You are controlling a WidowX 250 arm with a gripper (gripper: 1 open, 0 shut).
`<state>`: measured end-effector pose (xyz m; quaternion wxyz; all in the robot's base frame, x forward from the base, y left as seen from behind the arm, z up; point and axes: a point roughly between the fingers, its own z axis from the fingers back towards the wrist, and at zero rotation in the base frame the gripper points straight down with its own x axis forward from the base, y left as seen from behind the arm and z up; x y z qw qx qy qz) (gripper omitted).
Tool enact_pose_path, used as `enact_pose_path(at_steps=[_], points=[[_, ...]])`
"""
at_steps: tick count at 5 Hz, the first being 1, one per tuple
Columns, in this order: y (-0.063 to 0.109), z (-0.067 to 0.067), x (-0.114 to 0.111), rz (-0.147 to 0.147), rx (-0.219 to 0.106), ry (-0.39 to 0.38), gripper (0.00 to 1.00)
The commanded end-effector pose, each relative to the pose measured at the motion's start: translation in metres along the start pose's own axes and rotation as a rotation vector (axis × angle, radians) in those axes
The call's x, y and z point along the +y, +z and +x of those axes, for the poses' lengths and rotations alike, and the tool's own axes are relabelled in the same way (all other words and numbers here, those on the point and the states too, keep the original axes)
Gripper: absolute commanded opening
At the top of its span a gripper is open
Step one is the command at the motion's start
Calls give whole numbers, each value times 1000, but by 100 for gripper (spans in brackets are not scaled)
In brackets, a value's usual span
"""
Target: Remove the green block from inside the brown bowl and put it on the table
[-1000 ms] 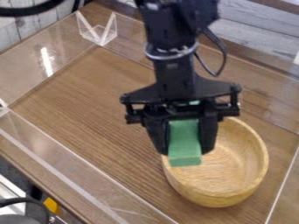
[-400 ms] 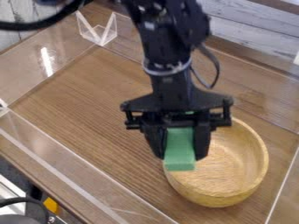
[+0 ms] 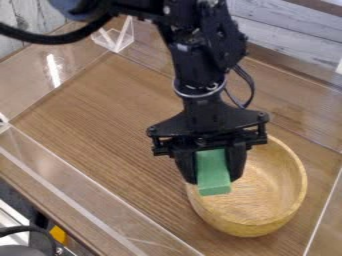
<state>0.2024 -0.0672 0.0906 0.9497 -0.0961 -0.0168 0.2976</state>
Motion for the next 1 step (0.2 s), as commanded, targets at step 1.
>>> enact_pose_path(at_steps=[1], points=[[8, 4, -2, -15, -21, -17, 0]])
